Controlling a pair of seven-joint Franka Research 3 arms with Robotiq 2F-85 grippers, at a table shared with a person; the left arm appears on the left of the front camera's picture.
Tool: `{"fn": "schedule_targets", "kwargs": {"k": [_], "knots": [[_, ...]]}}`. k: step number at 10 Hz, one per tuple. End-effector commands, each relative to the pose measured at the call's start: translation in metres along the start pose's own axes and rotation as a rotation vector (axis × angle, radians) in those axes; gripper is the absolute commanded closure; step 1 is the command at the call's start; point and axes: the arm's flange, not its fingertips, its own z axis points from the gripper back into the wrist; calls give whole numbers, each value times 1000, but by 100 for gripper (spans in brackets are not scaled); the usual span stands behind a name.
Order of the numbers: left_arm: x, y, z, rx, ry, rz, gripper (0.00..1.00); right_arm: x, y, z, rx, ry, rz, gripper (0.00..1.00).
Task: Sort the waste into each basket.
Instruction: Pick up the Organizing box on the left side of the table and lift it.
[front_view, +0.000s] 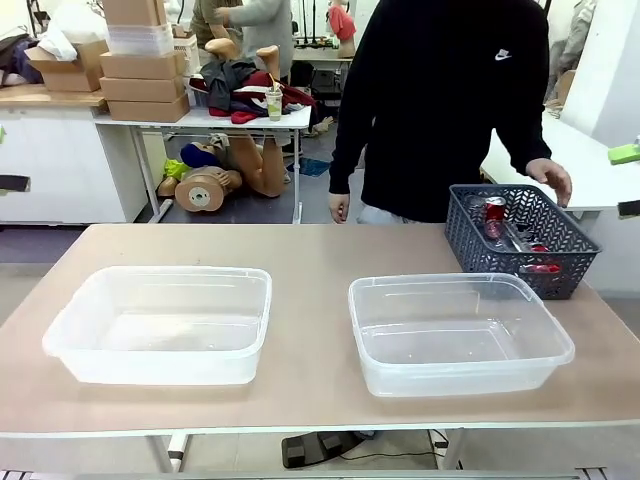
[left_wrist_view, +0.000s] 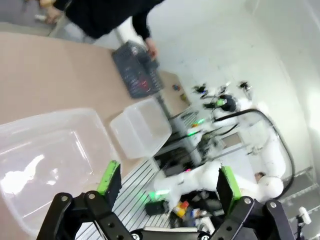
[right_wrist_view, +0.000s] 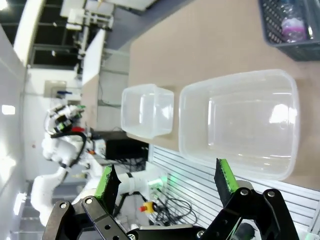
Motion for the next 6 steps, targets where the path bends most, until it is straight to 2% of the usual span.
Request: {"fn": "schedule_targets", "kwargs": {"k": [1, 2, 3, 4, 5, 6], "knots": [[10, -10, 4, 291, 206, -35, 0, -4, 76, -64, -164, 75, 68, 0], [10, -18, 12, 437, 295, -53, 0, -18, 116, -122, -261, 130, 115, 0], [4, -25, 17, 650, 384, -59, 0, -42, 146, -193, -351, 220, 198, 0], [-6, -23, 7, 754, 460, -53, 0, -68, 159, -257, -430, 314, 279, 0], [-20, -10, -16, 798, 528, -76, 0, -99, 163, -310, -494, 379, 348, 0], [-33, 10, -49, 739, 602, -96, 0, -124, 162, -345, -533, 402, 416, 0]]}}
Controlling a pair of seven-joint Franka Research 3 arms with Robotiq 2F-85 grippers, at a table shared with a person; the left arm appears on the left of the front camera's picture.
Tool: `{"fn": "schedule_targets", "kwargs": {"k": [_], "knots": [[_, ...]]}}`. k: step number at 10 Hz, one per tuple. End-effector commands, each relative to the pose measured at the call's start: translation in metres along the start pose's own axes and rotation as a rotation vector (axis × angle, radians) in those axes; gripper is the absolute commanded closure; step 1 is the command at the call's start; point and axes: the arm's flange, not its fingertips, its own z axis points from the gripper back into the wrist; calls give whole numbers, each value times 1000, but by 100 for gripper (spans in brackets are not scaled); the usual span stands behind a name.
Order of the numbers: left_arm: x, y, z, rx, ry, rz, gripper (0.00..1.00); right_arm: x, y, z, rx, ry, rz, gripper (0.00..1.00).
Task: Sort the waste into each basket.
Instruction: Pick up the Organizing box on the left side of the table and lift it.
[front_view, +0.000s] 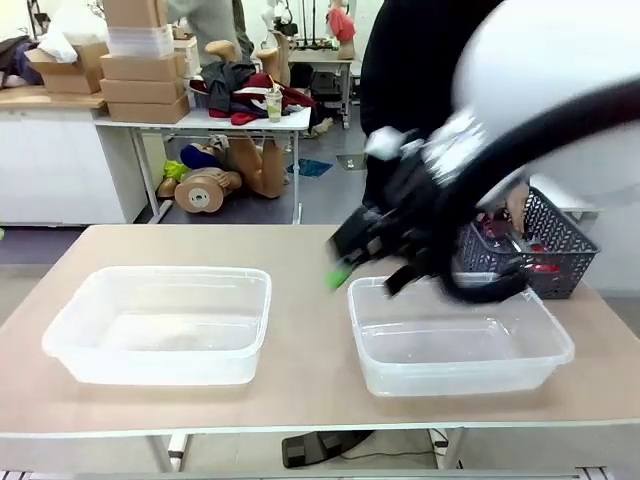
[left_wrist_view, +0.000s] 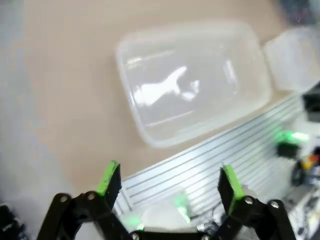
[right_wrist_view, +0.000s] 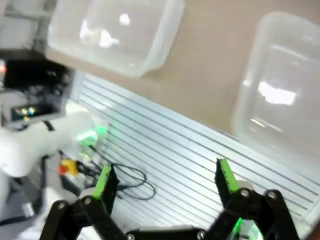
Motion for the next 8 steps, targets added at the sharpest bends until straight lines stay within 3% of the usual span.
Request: {"fn": "schedule_targets", "kwargs": {"k": [1, 2, 3, 4, 5, 6, 8], "knots": [[14, -20, -78, -133, 75, -78, 0, 35, -3, -27, -5, 42, 20, 0], [0, 0, 0, 0, 0, 0, 0, 45, -31, 10, 12, -163, 12, 0], [0, 0, 0, 0, 0, 0, 0, 1, 17, -34, -18, 40, 46, 0], [0, 0, 0, 0, 0, 0, 0, 1, 17, -34, -18, 40, 46, 0], [4, -12, -35, -30, 38, -41, 0, 25, -3, -30, -20, -12, 43, 0], [27, -12, -60, 166, -9, -9, 0, 39, 4, -33, -24, -125, -147, 0], [44, 5, -114, 191, 3, 16, 0, 84, 36, -86, -150, -152, -254, 0]]}}
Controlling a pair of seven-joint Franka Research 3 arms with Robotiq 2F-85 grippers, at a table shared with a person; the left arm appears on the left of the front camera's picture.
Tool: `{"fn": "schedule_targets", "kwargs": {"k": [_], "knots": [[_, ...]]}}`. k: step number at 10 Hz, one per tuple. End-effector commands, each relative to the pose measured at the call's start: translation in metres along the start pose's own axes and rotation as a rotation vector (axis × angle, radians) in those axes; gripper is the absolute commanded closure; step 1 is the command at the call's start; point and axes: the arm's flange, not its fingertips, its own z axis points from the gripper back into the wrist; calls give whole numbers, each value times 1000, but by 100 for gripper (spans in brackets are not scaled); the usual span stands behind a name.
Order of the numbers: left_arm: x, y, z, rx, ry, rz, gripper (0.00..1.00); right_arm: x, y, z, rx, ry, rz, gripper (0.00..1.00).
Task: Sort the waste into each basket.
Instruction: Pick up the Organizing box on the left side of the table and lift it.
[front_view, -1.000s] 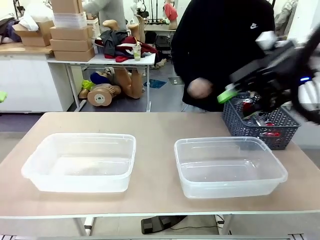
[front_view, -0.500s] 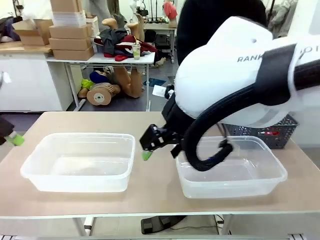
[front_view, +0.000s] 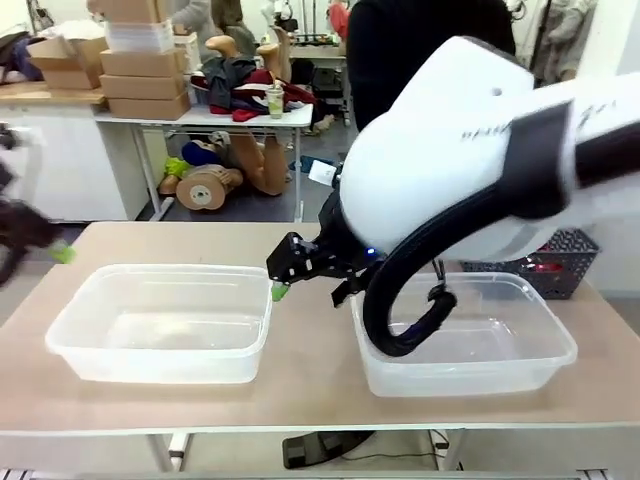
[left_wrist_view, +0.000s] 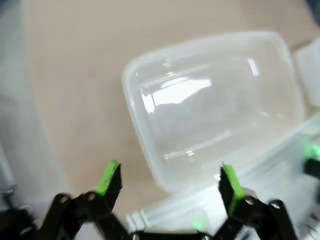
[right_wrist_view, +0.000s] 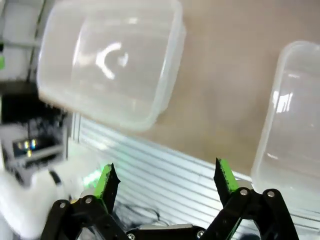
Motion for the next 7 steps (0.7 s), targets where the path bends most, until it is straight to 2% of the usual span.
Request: {"fn": "schedule_targets", "kwargs": {"k": [1, 2, 3, 4, 6, 7], "knots": [[-15, 8, -61, 136, 51, 89, 0, 36, 44, -65, -204, -17, -113, 0], [-20, 17, -72, 171, 94, 125, 0, 48, 55, -87, -255, 22, -100, 0], [-23, 26, -81, 196, 69, 160, 0, 57, 63, -101, -298, 40, -100, 0], [-24, 28, -92, 149, 65, 125, 0, 66, 69, -112, -392, 1, -112, 0], [-23, 24, -110, 109, 125, 60, 0, 80, 79, -132, -423, 30, -114, 0], [-21, 22, -122, 126, 156, 52, 0, 86, 81, -144, -464, 27, -148, 0]]}}
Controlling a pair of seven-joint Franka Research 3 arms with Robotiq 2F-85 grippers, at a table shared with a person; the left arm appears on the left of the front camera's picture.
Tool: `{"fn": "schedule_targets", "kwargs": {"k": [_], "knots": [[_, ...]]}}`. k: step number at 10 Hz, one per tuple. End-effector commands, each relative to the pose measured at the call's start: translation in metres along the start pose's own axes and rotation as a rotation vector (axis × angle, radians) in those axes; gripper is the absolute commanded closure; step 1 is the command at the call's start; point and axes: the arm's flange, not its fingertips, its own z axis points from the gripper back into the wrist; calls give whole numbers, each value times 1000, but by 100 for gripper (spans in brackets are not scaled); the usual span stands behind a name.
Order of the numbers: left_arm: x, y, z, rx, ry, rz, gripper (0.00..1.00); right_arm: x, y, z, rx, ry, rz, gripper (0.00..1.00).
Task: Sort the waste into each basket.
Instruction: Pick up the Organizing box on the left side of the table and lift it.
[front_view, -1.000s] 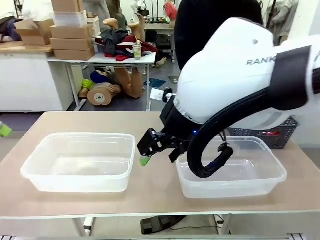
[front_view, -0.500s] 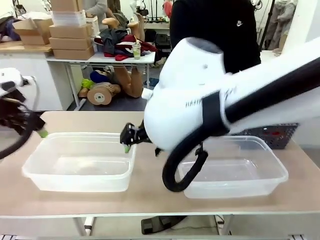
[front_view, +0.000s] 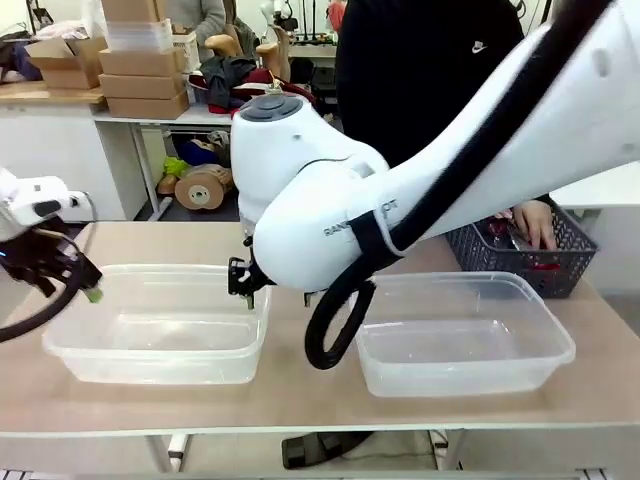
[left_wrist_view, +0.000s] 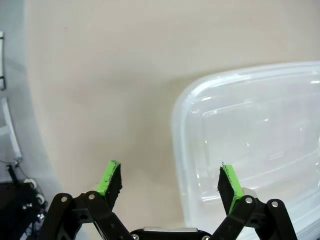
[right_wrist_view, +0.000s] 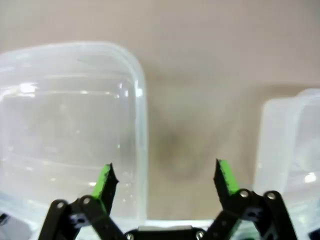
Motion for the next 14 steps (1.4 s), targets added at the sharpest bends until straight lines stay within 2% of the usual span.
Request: {"fn": "schedule_targets", "kwargs": {"k": [1, 3, 6, 7, 8, 9, 10, 11, 12, 13, 14], "knots": [[-29, -15, -19, -18, 44, -51, 0, 16, 43, -16, -36, 29, -42, 0], [-27, -16, -20, -15, 51, -39, 0, 15, 48, -30, -73, 54, -42, 0], [-25, -17, -17, -4, 54, -44, 0, 15, 38, -24, -70, 51, -70, 0], [-24, -19, -18, 10, 58, -45, 28, 15, 35, -20, -63, 57, -66, 0], [-23, -19, -20, 40, 86, -52, 58, 14, 33, -20, -111, 93, -54, 58], [-23, -19, -20, 34, 91, -47, 88, 14, 33, -20, -98, 97, -47, 59], [-24, -19, -20, 39, 94, -53, 100, 13, 32, -21, -96, 98, -44, 100], [-24, -19, -20, 35, 91, -53, 100, 14, 31, -22, -95, 107, -49, 64], [-24, -18, -21, 47, 89, -48, 100, 15, 30, -25, -101, 112, -54, 100], [-24, -18, -20, 45, 87, -48, 95, 14, 29, -27, -103, 118, -55, 100], [-24, -17, -20, 40, 83, -46, 100, 15, 28, -27, -99, 120, -57, 100]]}}
